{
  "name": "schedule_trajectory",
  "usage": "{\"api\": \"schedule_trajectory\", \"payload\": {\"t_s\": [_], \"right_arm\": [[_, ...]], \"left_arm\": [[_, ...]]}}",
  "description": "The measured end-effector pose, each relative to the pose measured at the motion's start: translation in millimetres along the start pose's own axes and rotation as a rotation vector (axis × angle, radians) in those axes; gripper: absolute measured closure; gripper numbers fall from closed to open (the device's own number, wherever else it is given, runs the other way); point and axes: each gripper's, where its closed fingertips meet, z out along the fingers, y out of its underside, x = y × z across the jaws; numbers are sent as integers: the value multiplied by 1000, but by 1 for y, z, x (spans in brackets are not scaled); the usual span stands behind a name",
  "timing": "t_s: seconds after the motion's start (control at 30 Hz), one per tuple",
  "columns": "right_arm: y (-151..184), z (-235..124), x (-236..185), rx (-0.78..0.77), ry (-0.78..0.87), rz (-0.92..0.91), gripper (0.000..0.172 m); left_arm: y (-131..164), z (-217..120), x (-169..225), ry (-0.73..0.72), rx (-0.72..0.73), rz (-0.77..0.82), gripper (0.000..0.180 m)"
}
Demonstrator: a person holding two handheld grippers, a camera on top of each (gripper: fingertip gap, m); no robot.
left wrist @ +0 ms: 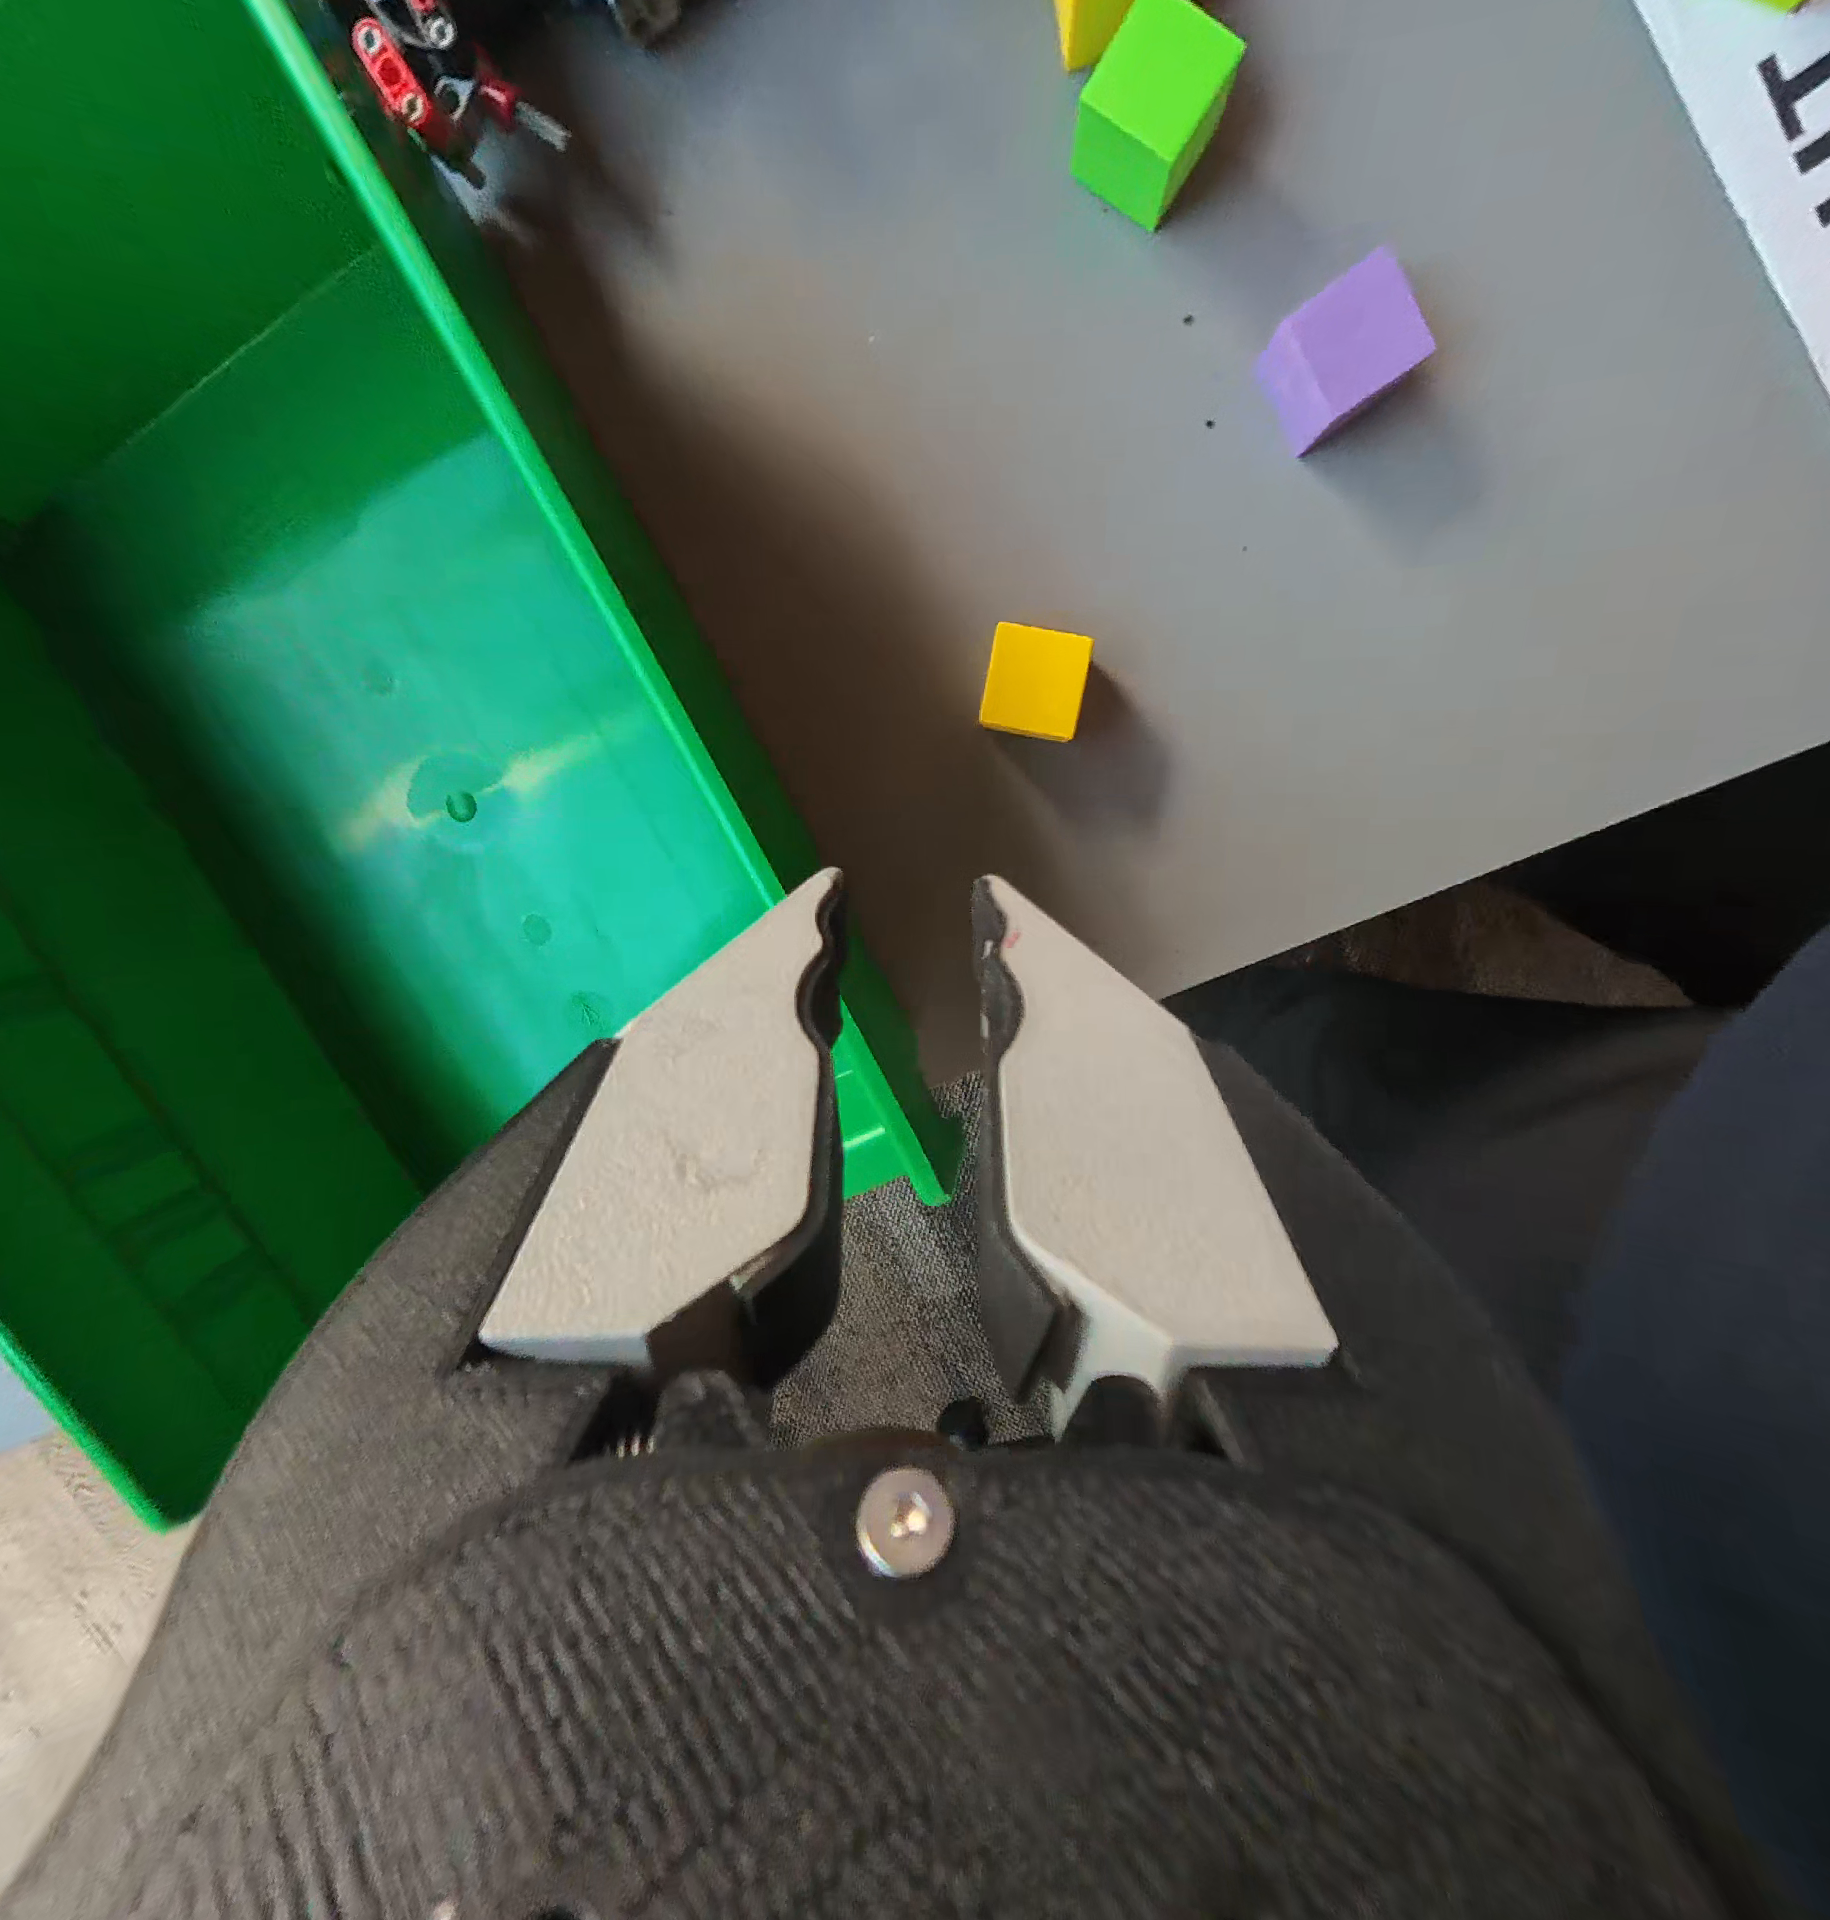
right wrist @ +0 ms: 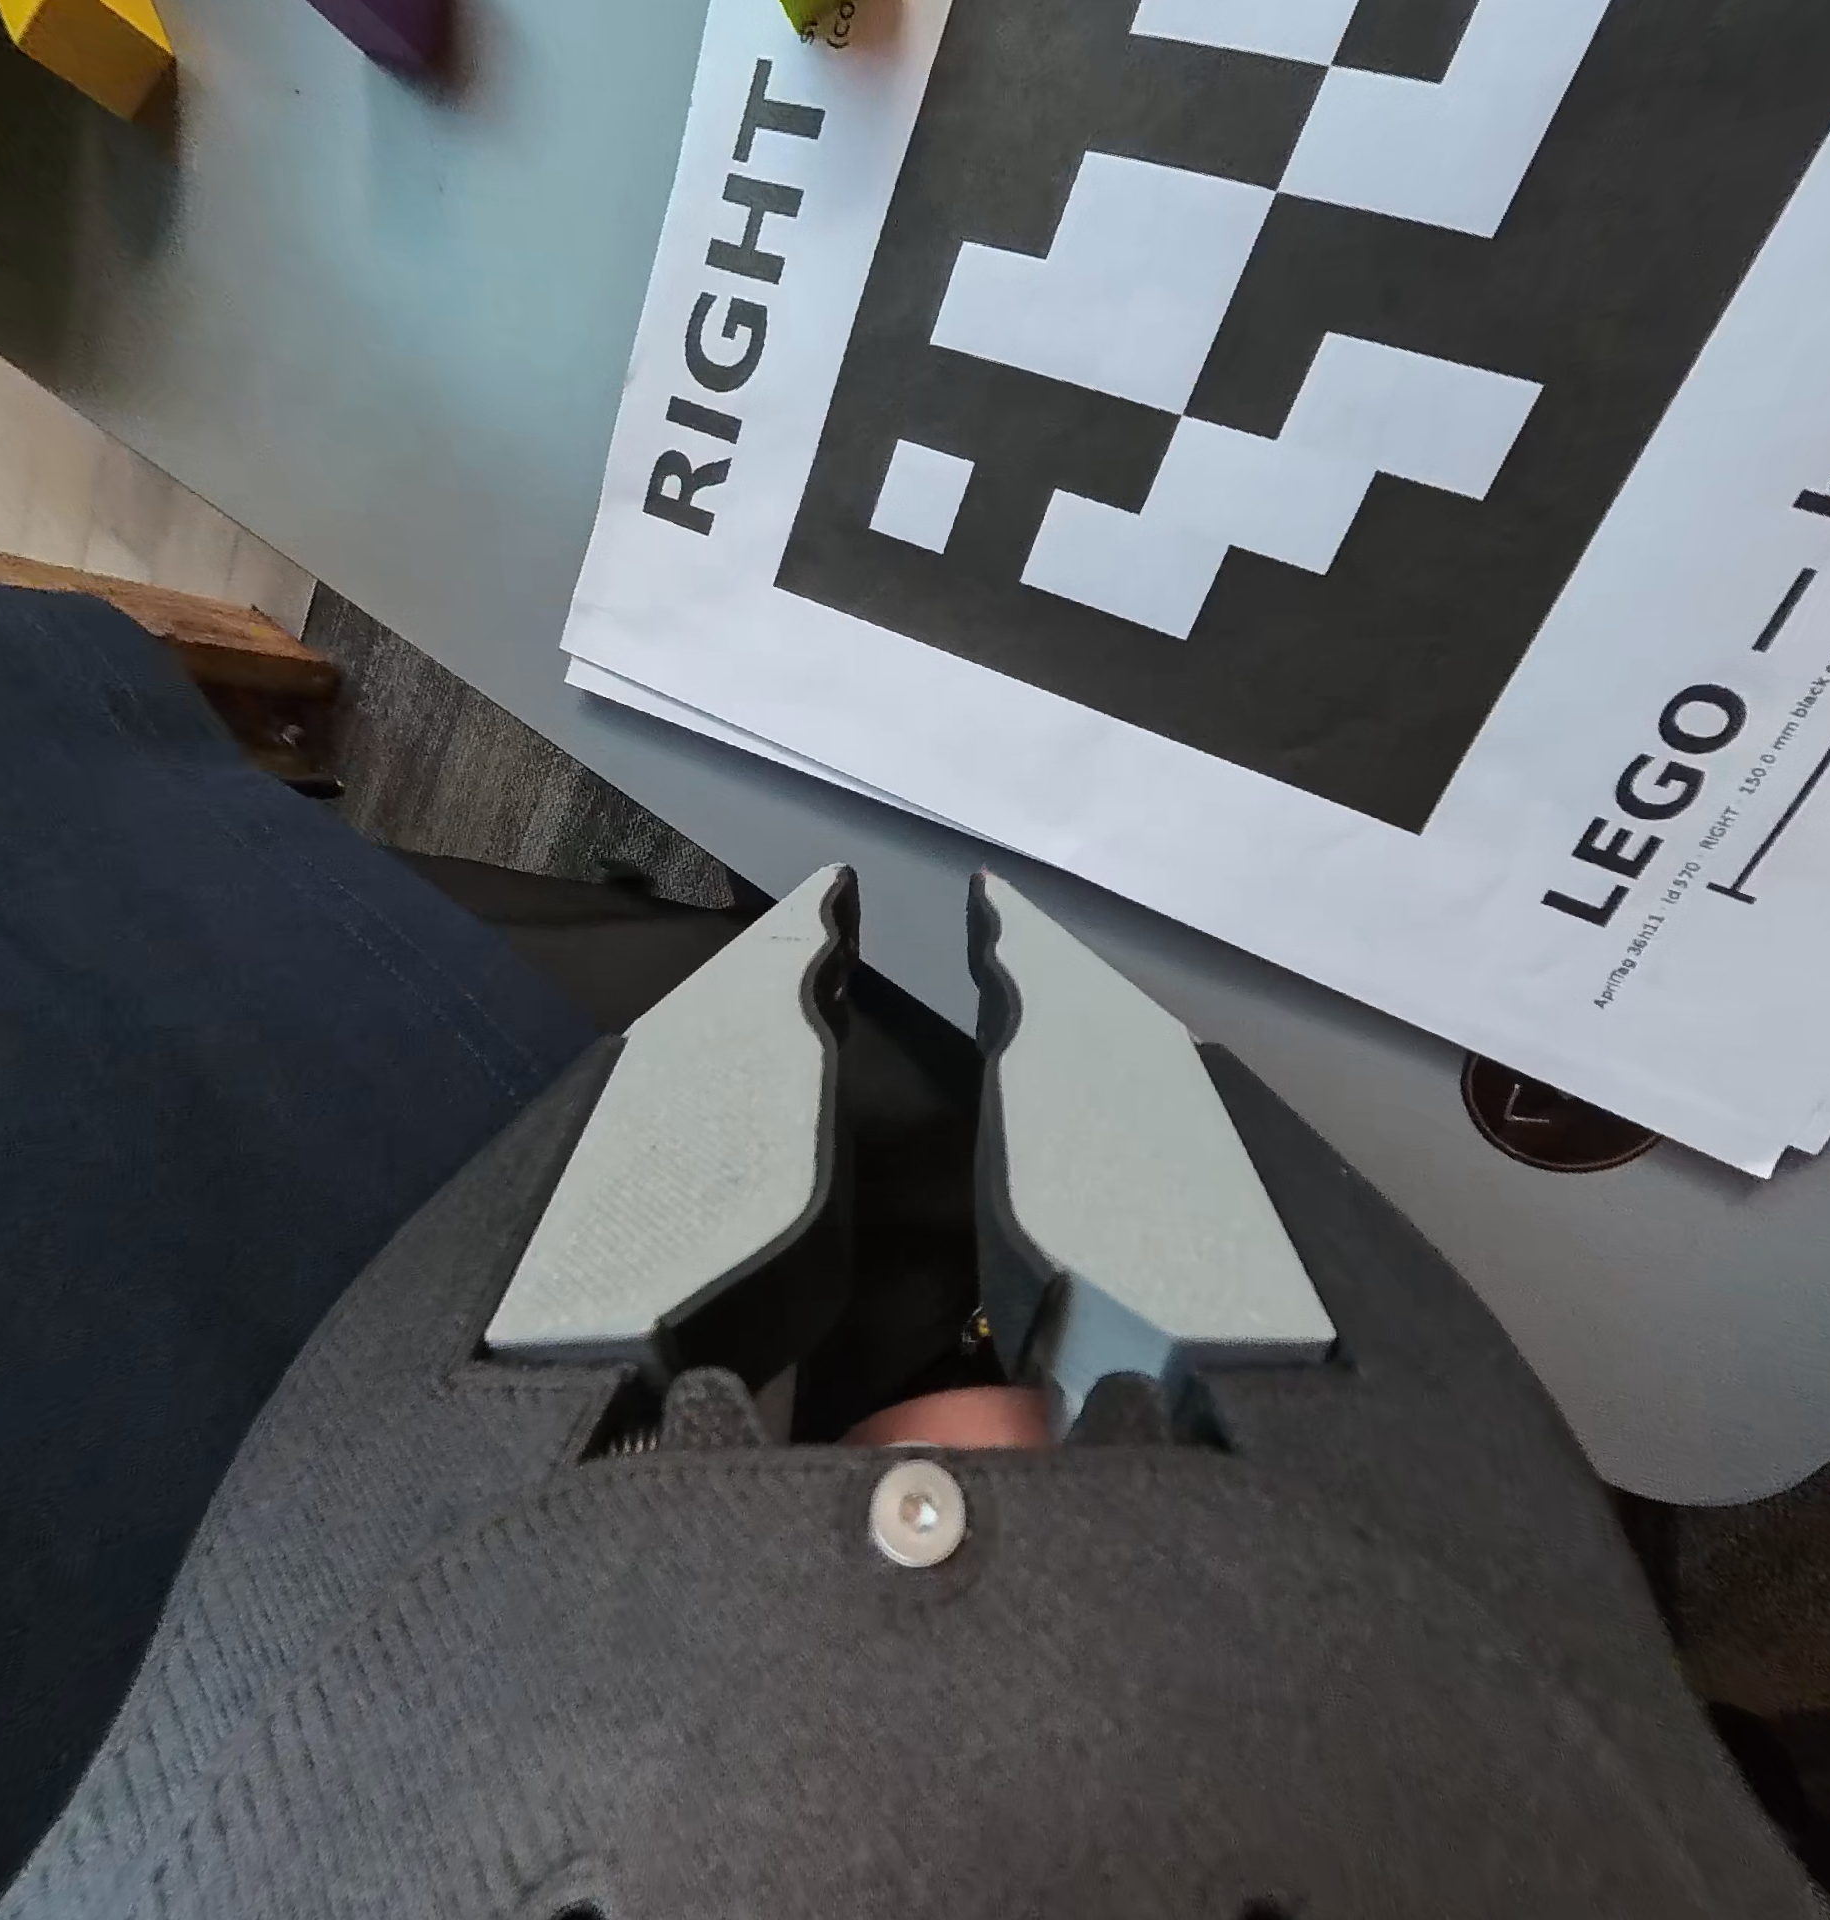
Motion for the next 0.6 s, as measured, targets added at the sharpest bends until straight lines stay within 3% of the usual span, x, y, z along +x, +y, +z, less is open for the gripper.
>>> {"api": "schedule_trajectory", "payload": {"t_s": [0.13,0.2,0.3,0.33,0.43,0.6], "right_arm": [[-1,-1,0,-3,0,-12,153],[0,-2,1,-4,1,-14,153],[2,-2,3,-6,0,-7,153],[3,-2,3,-7,0,-6,154],[6,-2,3,-12,-1,-8,154],[5,-4,2,-2,-4,-8,154]], "left_arm": [[-3,-9,-11,-62,35,-22,156],[-4,-14,-24,-141,58,-30,133],[14,-3,-27,-116,-24,-64,132],[22,3,-27,-93,-65,-80,136],[40,13,-20,4,-136,-114,171],[30,-18,-31,72,-32,-142,176]]}}
